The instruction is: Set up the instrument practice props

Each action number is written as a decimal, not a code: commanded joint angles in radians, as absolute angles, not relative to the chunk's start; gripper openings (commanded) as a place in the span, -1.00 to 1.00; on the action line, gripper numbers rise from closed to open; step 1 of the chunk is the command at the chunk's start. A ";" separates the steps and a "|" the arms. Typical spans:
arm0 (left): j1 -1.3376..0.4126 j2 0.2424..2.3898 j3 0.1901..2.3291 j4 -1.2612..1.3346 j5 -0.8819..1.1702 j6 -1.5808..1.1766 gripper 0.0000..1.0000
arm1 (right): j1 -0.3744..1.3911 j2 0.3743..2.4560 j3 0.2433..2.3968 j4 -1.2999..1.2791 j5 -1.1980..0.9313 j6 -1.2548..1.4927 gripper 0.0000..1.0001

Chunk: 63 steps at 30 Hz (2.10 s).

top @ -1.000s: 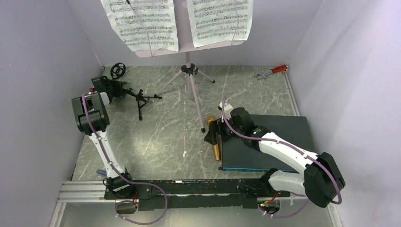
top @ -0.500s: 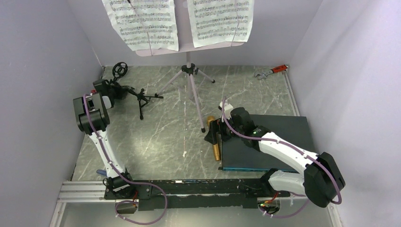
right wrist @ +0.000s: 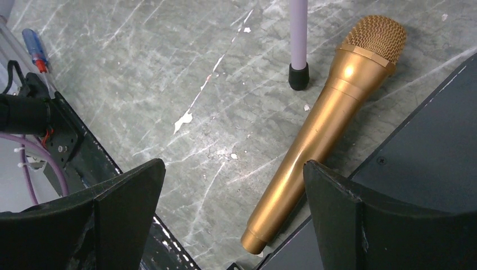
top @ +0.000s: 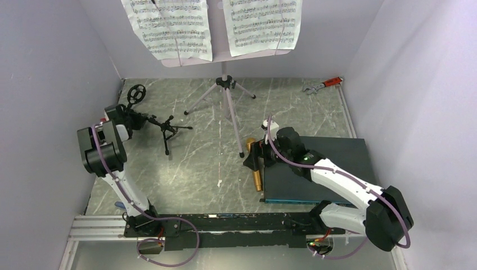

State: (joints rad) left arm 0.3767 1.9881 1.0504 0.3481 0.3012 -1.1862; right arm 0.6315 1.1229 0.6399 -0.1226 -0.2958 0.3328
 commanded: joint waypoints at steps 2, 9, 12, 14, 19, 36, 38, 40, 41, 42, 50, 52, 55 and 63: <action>0.385 1.755 0.914 0.414 0.268 -1.148 -0.95 | 0.627 1.061 0.694 -0.112 -0.301 0.338 0.96; 0.385 1.378 0.765 0.236 0.208 -1.014 -0.95 | 0.627 1.002 0.690 -0.116 -0.305 0.350 0.98; 0.384 1.200 0.717 0.143 0.196 -0.958 -0.95 | 0.627 0.986 0.688 -0.116 -0.315 0.361 0.98; 0.383 1.067 0.675 0.095 0.188 -0.937 -0.95 | 0.627 0.973 0.684 -0.115 -0.320 0.371 0.98; 0.382 0.756 0.628 -0.090 0.146 -0.881 -0.95 | 0.626 0.928 0.675 -0.119 -0.321 0.392 0.98; 0.379 0.606 0.632 -0.143 0.629 -0.645 -0.95 | 0.624 0.909 0.657 -0.078 -0.361 0.429 0.99; 0.365 0.627 0.638 -0.125 0.686 -0.636 -0.95 | 0.619 0.917 0.655 -0.063 -0.380 0.436 0.99; 0.343 0.653 0.643 -0.107 0.709 -0.634 -0.95 | 0.609 0.929 0.655 -0.050 -0.403 0.447 0.99; 0.325 0.663 0.650 -0.102 0.711 -0.628 -0.95 | 0.602 0.935 0.653 -0.042 -0.415 0.455 0.99; 0.301 0.677 0.658 -0.100 0.714 -0.616 -0.95 | 0.594 0.943 0.652 -0.034 -0.432 0.460 0.99; -0.067 0.811 0.759 -0.156 0.524 -0.471 -0.95 | 0.477 0.985 0.602 0.087 -0.601 0.529 0.99; -0.168 0.854 0.787 -0.166 0.460 -0.432 -0.95 | 0.453 0.991 0.587 0.109 -0.628 0.548 0.99; -0.316 0.924 0.838 -0.186 0.358 -0.372 -0.95 | 0.428 0.990 0.569 0.119 -0.643 0.555 0.99; -0.673 1.006 0.859 -0.029 -0.133 -0.195 -0.95 | 0.379 0.960 0.519 0.140 -0.638 0.562 0.99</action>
State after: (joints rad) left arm -0.5674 1.0069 0.8284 -0.2043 0.1493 -0.3035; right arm 0.3969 0.9894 0.5331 0.0750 -0.6182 0.5522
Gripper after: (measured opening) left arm 0.124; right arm 0.994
